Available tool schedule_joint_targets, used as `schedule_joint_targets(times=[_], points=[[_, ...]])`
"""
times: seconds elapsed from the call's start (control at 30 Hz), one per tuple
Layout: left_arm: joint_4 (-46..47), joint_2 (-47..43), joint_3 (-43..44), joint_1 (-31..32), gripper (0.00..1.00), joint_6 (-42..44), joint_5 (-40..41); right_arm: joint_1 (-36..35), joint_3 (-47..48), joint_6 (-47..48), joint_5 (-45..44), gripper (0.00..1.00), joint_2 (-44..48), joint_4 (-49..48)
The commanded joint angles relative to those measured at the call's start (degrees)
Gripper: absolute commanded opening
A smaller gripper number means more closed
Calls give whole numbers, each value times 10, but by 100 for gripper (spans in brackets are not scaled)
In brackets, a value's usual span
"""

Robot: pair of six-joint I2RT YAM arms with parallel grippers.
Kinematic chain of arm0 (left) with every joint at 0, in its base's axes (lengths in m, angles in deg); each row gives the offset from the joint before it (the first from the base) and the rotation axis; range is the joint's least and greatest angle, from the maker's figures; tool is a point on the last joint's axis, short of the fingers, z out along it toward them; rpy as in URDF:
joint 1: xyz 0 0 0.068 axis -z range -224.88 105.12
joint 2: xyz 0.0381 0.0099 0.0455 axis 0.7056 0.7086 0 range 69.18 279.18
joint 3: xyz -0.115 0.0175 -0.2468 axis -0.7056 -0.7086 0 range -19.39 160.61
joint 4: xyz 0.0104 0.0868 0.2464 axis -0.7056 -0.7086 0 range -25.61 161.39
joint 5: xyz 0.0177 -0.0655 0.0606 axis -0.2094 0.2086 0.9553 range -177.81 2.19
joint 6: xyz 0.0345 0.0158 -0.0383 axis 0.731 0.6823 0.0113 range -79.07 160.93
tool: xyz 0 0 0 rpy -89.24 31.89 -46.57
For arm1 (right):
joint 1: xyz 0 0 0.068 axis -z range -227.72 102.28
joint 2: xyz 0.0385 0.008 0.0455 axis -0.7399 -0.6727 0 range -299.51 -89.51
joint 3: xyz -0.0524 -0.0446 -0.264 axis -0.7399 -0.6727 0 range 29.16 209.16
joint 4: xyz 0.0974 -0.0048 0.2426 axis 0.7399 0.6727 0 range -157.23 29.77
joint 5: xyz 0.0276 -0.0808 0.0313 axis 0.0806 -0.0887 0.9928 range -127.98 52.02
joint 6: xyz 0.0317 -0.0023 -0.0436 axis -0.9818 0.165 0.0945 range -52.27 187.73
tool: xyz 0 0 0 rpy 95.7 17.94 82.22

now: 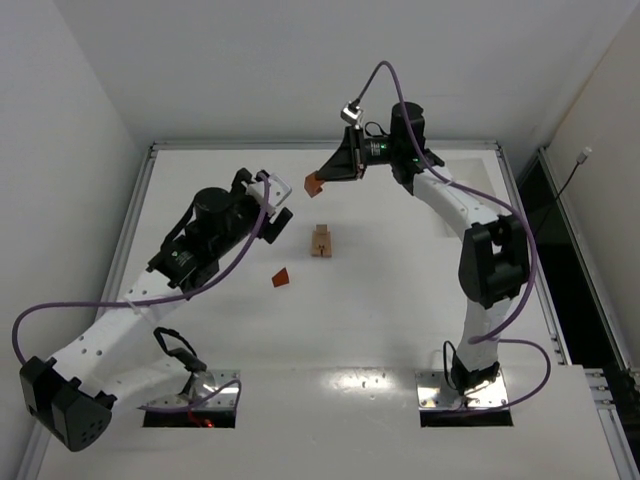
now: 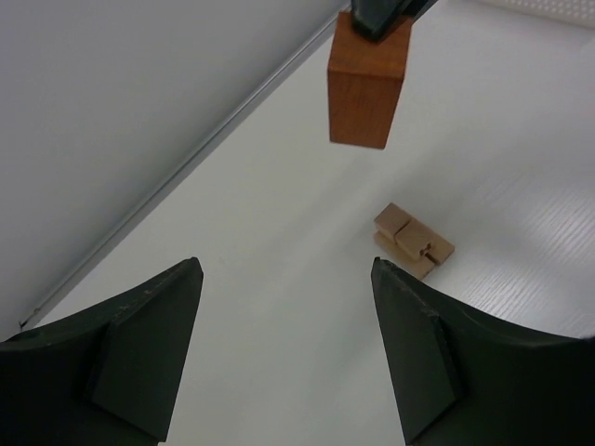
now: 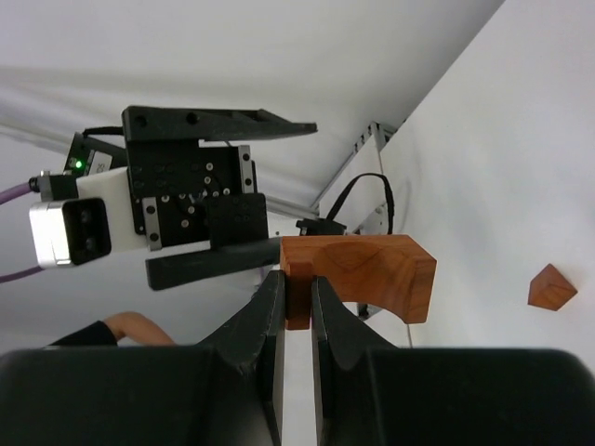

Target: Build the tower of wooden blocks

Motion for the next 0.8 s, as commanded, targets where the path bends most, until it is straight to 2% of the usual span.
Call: schedule_joint_targets(times=[0.0,0.3,0.77], points=[[67,1,7,20,71,-31,-4,-4,10,-43,4,0,13,-41],[73,1,2,43,71,-37,-9,-16,37,-69,-1,0,-9,-69],[107,1,-15,71,68,-13,-9,-58,37,-96,-1,0,20,-89]])
